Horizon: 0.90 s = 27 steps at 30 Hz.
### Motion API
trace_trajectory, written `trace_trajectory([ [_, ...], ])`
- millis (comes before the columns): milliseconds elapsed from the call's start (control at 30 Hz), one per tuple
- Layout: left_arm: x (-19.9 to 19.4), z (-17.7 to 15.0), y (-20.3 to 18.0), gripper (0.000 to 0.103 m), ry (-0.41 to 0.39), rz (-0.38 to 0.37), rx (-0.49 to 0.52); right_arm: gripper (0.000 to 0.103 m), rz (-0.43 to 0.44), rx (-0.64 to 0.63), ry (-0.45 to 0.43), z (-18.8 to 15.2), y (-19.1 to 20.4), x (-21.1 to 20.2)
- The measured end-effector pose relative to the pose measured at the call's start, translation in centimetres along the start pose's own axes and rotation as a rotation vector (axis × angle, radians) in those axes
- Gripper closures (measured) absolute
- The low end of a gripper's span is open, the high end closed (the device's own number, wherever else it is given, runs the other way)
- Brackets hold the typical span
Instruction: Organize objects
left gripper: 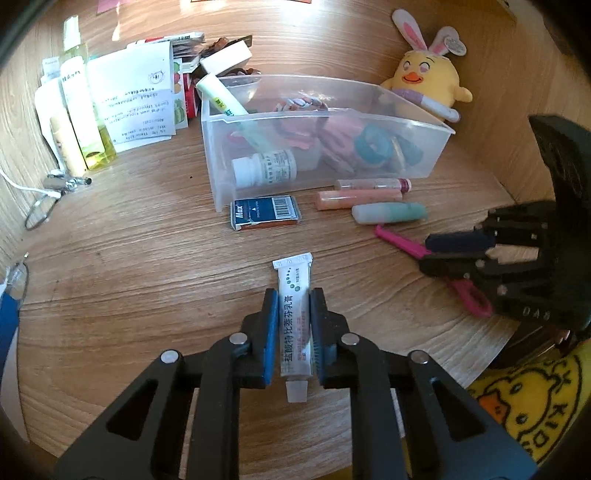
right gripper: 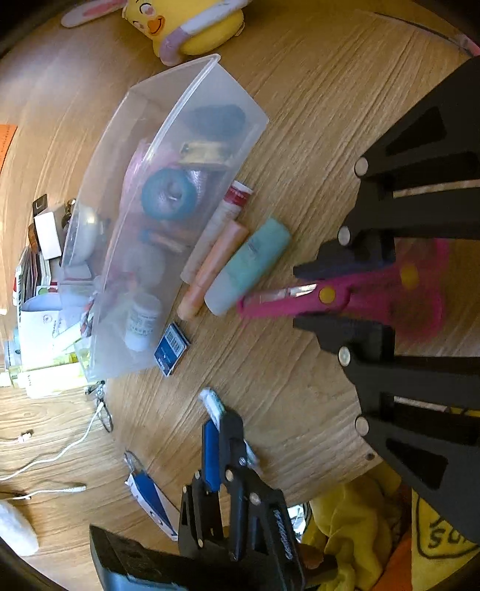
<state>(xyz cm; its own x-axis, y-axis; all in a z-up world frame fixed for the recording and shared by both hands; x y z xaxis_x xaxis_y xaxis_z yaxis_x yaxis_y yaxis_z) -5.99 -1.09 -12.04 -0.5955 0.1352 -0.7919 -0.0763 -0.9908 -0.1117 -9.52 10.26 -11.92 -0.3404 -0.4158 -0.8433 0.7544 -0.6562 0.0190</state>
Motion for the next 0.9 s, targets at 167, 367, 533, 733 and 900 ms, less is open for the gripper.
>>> trace_trajectory([
  [167,-0.5,1.0,-0.4,0.087,-0.031,-0.018,-0.022,0.086,0.014,0.051,-0.048,0.6,-0.1,-0.1],
  [367,-2.2,2.9,-1.2,0.087,-0.099,-0.034,-0.023,0.087,0.023,0.085,-0.154,2.3,-0.3,-2.4],
  [533,-3.6,5.4,-2.1,0.089,-0.165,-0.059,-0.017,0.087,0.011,0.129,-0.236,3.7,-1.0,-4.6],
  [733,-4.8,8.2,-2.8,0.093,-0.227,-0.087,-0.009,0.09,-0.014,0.179,-0.319,5.2,-2.8,-6.9],
  [900,-5.5,10.0,-2.9,0.094,-0.269,-0.106,-0.014,0.096,-0.024,0.21,-0.379,6.4,-4.2,-8.8],
])
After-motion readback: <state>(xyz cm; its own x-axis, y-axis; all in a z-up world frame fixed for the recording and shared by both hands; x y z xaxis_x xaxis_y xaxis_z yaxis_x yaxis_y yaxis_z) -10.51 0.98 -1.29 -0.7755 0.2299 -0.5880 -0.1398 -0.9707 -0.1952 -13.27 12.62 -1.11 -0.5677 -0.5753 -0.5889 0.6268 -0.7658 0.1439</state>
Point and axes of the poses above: each gripper's, at about its wrist camera, not at the fingertips, and x roughly the way its jaws point, y to its left, z to its top, the point moved 8 cm from there along x, roughly the way its jaws point, and after that the axes turned 2 degrees about y, right-handed, at the moved point
